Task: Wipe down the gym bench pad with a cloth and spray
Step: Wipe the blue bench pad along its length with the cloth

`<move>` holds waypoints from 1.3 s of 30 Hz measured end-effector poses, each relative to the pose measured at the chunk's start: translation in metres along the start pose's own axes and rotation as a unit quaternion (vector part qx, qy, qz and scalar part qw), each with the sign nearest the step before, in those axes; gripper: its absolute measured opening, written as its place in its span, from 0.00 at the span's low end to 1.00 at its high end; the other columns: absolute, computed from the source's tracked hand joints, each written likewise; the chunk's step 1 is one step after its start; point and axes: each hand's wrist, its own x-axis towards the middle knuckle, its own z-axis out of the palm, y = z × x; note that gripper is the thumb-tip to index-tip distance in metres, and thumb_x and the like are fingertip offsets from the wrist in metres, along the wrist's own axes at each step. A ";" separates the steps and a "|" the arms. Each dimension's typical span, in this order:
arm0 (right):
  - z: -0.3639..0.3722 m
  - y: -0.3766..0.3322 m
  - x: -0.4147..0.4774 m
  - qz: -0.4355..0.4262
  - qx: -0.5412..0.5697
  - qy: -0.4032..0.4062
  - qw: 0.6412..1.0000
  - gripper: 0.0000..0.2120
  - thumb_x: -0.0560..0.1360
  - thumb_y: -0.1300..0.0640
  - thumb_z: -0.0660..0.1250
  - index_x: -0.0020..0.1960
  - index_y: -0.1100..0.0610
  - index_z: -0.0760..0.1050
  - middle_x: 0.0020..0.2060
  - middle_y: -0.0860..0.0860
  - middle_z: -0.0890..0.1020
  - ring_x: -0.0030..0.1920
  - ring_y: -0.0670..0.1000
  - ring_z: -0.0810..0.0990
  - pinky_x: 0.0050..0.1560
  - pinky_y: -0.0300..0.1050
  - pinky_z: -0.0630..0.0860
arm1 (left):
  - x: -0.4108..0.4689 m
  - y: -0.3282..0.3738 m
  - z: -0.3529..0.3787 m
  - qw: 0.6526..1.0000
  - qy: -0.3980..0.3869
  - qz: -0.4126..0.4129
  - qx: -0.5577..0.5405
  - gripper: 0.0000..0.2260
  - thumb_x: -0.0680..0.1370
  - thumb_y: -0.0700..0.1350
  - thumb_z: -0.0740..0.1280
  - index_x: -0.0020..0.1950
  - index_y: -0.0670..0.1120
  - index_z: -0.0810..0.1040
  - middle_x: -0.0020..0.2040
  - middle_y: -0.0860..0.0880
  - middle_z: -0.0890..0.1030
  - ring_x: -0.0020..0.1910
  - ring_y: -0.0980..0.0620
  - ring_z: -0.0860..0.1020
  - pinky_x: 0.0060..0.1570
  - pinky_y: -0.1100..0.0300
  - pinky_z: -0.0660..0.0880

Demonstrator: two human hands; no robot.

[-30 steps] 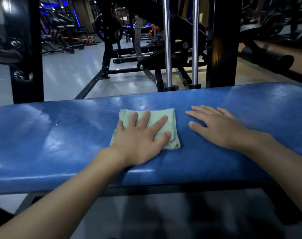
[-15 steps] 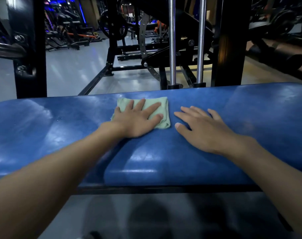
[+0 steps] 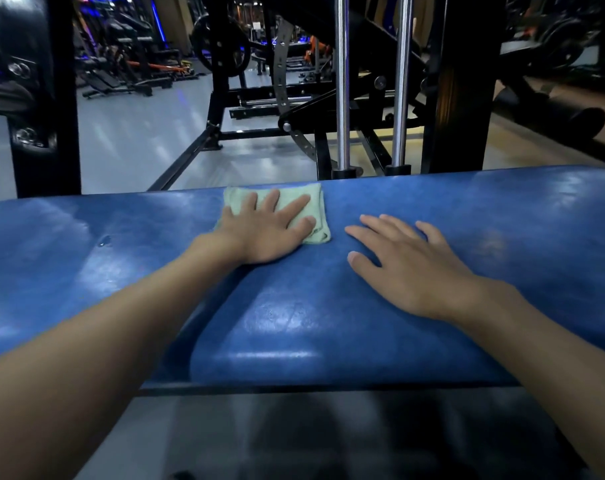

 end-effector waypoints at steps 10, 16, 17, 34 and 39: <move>-0.011 -0.003 0.000 0.002 -0.009 -0.026 1.000 0.27 0.82 0.38 0.45 0.79 0.42 0.52 0.80 0.43 0.50 0.79 0.45 0.45 0.76 0.60 0.40 | -0.149 0.014 0.016 0.998 0.009 0.056 0.012 0.32 0.66 0.73 0.30 0.72 0.75 0.33 0.81 0.56 0.39 0.80 0.48 0.38 0.76 0.40 0.43; -0.003 -0.007 0.006 -0.008 0.009 -0.017 1.000 0.27 0.81 0.38 0.44 0.79 0.40 0.49 0.80 0.42 0.48 0.79 0.45 0.43 0.76 0.60 0.38 | -0.088 0.000 0.008 0.999 -0.002 0.041 -0.005 0.30 0.71 0.74 0.38 0.74 0.75 0.41 0.82 0.57 0.43 0.80 0.49 0.41 0.75 0.37 0.43; 0.000 -0.006 0.007 -0.008 0.007 -0.016 1.000 0.27 0.81 0.38 0.43 0.79 0.40 0.49 0.80 0.42 0.48 0.79 0.45 0.42 0.76 0.61 0.39 | -0.072 -0.003 0.006 0.999 -0.004 0.037 -0.001 0.28 0.74 0.74 0.41 0.74 0.75 0.42 0.82 0.56 0.43 0.80 0.49 0.42 0.75 0.37 0.43; 0.002 -0.005 0.008 -0.009 0.004 -0.005 1.000 0.26 0.80 0.38 0.42 0.78 0.38 0.49 0.80 0.41 0.48 0.79 0.44 0.42 0.76 0.59 0.40 | 0.001 -0.018 -0.003 1.000 -0.003 0.002 -0.006 0.26 0.78 0.70 0.43 0.77 0.71 0.44 0.82 0.54 0.45 0.80 0.46 0.43 0.74 0.36 0.43; -0.001 -0.007 0.006 -0.006 0.005 -0.010 1.000 0.26 0.81 0.38 0.43 0.79 0.39 0.49 0.80 0.42 0.48 0.79 0.44 0.43 0.77 0.58 0.39 | -0.103 -0.009 0.009 0.999 0.003 0.036 -0.006 0.30 0.71 0.73 0.37 0.74 0.74 0.40 0.82 0.56 0.43 0.80 0.49 0.41 0.76 0.39 0.43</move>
